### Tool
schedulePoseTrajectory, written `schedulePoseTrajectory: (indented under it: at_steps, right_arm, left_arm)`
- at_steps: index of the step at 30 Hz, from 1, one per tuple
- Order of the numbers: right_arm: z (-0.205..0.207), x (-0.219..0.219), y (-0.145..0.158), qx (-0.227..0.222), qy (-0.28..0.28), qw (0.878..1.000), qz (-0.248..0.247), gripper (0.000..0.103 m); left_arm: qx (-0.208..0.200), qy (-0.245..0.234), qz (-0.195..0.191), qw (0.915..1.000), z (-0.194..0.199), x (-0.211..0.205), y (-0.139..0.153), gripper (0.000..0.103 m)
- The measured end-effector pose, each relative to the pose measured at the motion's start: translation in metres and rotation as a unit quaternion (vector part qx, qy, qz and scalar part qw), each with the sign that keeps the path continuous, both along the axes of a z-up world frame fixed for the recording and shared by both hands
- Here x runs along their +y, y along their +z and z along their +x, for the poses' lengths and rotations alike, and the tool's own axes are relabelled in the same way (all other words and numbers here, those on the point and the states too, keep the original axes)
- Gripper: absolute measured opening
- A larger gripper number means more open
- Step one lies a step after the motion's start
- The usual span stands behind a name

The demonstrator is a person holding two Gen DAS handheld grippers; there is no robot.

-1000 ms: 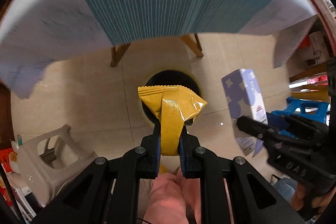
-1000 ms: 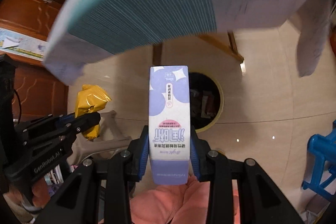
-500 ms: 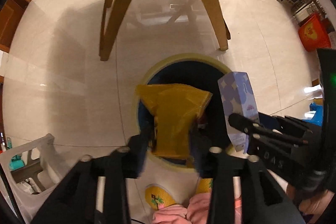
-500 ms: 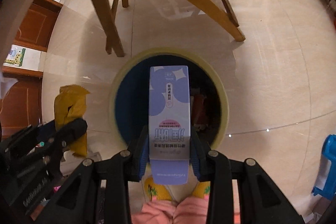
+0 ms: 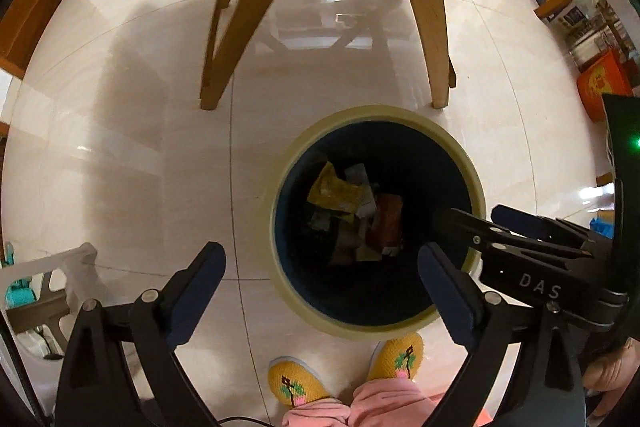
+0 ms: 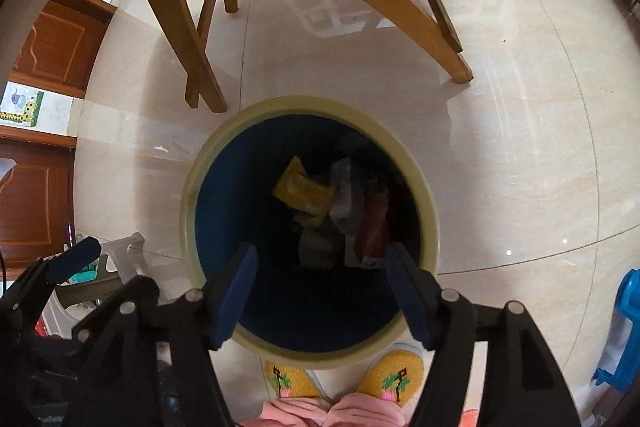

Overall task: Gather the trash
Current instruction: 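Raise both tools back over the table toward the crumpled wrappers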

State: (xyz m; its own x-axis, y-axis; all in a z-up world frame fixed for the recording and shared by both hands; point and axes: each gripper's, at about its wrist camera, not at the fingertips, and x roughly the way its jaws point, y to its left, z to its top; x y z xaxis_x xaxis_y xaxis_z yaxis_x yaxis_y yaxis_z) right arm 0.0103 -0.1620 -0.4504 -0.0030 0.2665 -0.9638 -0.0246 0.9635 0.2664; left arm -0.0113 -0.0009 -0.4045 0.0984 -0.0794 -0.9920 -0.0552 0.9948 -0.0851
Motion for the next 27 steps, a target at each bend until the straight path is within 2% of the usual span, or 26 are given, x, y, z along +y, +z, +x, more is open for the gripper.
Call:
schedulePoseTrajectory:
  at_steps: [8, 12, 17, 21, 24, 27]
  right_arm:
    - [-0.019, -0.008, 0.054, 0.009, -0.015, 1.0, 0.003, 0.067]
    - [-0.03, -0.013, 0.094, 0.011, -0.017, 1.0, 0.003, 0.067]
    - [-0.037, -0.019, 0.159, 0.002, -0.02, 1.0, 0.009, 0.067]
    - [-0.041, -0.019, 0.225, -0.015, -0.012, 1.0, 0.023, 0.067]
    - [-0.045, -0.019, 0.278, -0.037, -0.006, 0.999, 0.037, 0.067]
    - [-0.05, -0.018, 0.325, -0.059, -0.002, 0.996, 0.06, 0.067]
  left_arm:
    - [0.004, 0.03, 0.016, 0.9994, -0.02, 0.015, 0.063, 0.096]
    - [-0.002, 0.034, 0.021, 0.9992, -0.029, 0.022, 0.111, 0.096]
    - [-0.022, 0.026, 0.03, 0.999, -0.038, 0.029, 0.182, 0.096]
    - [-0.042, 0.024, 0.032, 0.9983, -0.044, 0.035, 0.246, 0.096]
    - [-0.07, 0.021, 0.03, 0.9968, -0.05, 0.038, 0.299, 0.096]
    - [-0.099, 0.023, 0.046, 0.9937, -0.055, 0.039, 0.35, 0.096]
